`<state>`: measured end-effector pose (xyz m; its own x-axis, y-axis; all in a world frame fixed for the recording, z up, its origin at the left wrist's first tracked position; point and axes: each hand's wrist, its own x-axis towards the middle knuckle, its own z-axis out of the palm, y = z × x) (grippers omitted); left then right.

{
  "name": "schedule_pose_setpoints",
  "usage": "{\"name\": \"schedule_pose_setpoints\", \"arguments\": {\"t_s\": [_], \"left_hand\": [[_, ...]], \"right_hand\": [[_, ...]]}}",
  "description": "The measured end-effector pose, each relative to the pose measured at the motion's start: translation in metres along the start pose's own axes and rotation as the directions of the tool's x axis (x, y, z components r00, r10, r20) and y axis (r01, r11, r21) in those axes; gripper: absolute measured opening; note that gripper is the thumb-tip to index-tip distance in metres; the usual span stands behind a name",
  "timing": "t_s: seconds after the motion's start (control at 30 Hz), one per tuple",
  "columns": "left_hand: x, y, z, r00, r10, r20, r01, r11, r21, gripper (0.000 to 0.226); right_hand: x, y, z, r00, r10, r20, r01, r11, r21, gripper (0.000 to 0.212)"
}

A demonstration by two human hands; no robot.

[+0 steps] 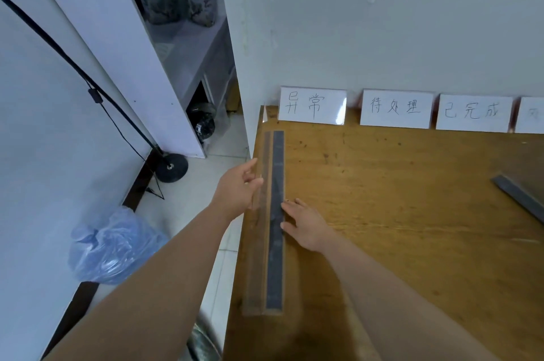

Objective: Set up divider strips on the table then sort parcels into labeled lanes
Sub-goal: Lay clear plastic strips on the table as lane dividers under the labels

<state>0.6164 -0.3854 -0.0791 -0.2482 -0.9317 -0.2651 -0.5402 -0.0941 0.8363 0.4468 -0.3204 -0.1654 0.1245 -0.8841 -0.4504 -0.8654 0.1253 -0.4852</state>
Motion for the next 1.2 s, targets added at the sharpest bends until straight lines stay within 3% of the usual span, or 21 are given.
{"name": "schedule_pose_setpoints", "arguments": {"t_s": [0.7,1.2], "left_hand": [[0.030,0.017,0.002,0.998,-0.036,0.047,0.039,0.997,-0.066,0.057],[0.030,0.015,0.004,0.999,0.013,0.038,-0.012,0.999,-0.043,0.057]], "right_hand": [[0.027,0.001,-0.016,0.999,0.003,-0.049,-0.008,0.995,-0.100,0.055],[0.026,0.003,-0.014,0.998,-0.009,-0.057,0.002,0.991,-0.132,0.055]]}}
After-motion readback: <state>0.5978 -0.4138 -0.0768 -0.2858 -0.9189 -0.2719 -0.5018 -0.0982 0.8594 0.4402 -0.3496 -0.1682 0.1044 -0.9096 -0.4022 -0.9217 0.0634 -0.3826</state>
